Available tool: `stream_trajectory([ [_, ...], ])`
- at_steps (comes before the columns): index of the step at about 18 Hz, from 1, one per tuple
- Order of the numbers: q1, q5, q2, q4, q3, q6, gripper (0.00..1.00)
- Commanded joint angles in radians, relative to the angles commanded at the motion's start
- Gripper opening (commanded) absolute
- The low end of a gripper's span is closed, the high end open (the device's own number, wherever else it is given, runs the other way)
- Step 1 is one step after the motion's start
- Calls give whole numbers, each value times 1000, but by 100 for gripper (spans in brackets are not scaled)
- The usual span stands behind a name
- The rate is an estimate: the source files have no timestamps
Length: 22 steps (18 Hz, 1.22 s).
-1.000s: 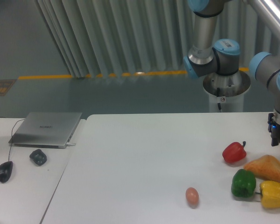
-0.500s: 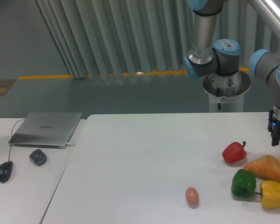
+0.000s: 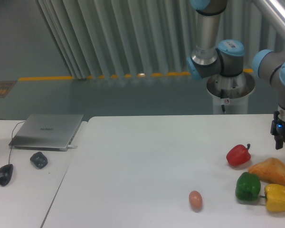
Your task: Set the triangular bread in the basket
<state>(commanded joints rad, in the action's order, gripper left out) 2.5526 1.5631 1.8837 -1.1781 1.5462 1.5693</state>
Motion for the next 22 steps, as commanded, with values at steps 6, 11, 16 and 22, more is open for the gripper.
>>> stream_trajectory([
  [6, 2, 5, 3, 0, 2, 0, 100],
  [11, 2, 6, 5, 0, 2, 0, 100],
  [16, 0, 5, 6, 0, 2, 12, 100],
  [22, -8, 11, 3, -2, 17, 0, 100],
])
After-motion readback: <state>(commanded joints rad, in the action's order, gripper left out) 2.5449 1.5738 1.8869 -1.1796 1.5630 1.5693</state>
